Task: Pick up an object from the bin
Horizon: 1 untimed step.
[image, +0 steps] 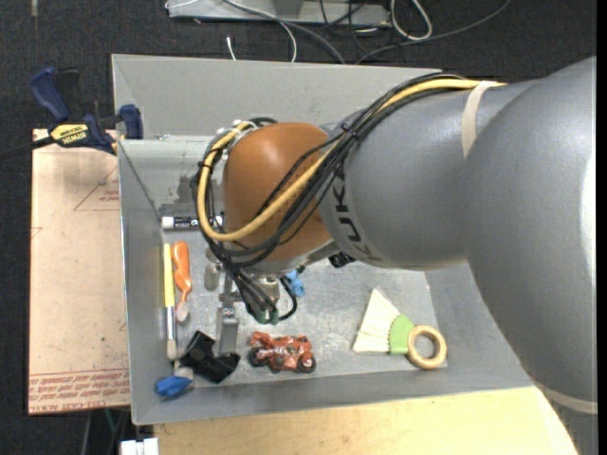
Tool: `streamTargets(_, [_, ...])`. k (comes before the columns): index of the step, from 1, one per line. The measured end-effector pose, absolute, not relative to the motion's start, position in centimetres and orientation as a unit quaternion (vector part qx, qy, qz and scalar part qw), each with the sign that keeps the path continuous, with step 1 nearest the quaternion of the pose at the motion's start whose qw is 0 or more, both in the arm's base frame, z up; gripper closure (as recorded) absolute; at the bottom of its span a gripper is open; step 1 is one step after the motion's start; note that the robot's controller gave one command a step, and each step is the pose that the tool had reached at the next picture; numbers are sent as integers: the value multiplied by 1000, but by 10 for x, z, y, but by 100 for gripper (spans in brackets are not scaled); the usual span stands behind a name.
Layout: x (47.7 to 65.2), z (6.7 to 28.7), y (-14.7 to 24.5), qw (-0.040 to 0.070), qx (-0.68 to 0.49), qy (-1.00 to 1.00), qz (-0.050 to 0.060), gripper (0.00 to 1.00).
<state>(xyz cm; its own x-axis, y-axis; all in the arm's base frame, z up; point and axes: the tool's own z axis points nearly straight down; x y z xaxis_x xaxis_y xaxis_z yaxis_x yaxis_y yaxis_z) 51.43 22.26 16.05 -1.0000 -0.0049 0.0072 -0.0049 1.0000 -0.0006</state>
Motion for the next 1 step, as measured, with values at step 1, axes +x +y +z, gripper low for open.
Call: streamTargets(1, [517,165,221,0,0,-1000,0,0])
